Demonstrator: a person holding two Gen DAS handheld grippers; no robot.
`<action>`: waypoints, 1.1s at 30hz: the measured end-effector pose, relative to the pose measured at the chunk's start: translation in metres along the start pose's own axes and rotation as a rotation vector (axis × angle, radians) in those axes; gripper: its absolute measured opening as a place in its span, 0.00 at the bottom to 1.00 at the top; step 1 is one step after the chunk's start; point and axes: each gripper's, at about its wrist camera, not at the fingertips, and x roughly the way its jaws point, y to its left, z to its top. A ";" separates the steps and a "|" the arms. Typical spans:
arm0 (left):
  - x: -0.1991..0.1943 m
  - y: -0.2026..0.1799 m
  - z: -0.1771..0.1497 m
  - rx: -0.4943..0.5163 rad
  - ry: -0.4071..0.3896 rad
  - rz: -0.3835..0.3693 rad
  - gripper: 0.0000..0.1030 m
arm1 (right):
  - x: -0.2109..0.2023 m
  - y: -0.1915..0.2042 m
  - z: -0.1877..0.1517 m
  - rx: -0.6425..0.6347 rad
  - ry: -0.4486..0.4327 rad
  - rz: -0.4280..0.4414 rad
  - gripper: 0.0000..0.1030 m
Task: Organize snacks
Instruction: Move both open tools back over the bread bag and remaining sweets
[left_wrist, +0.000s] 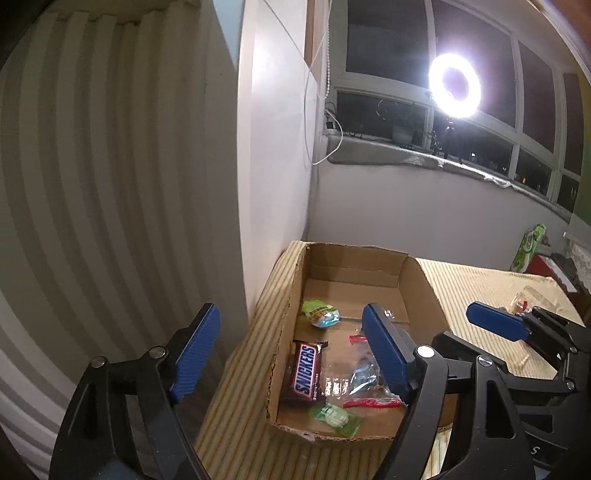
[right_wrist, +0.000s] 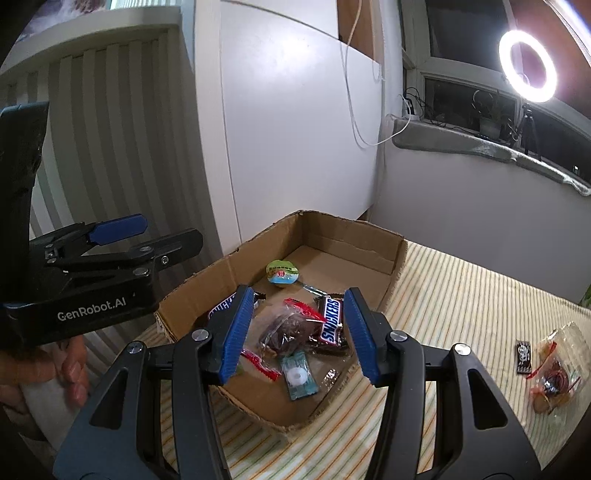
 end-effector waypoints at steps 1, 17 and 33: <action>-0.001 -0.003 0.000 0.009 0.000 0.003 0.77 | -0.003 -0.006 -0.002 0.010 -0.004 -0.005 0.52; 0.012 -0.165 -0.002 0.212 0.033 -0.197 0.77 | -0.105 -0.193 -0.080 0.313 -0.004 -0.325 0.52; 0.009 -0.240 -0.013 0.311 0.058 -0.317 0.77 | -0.136 -0.220 -0.103 0.356 -0.020 -0.378 0.52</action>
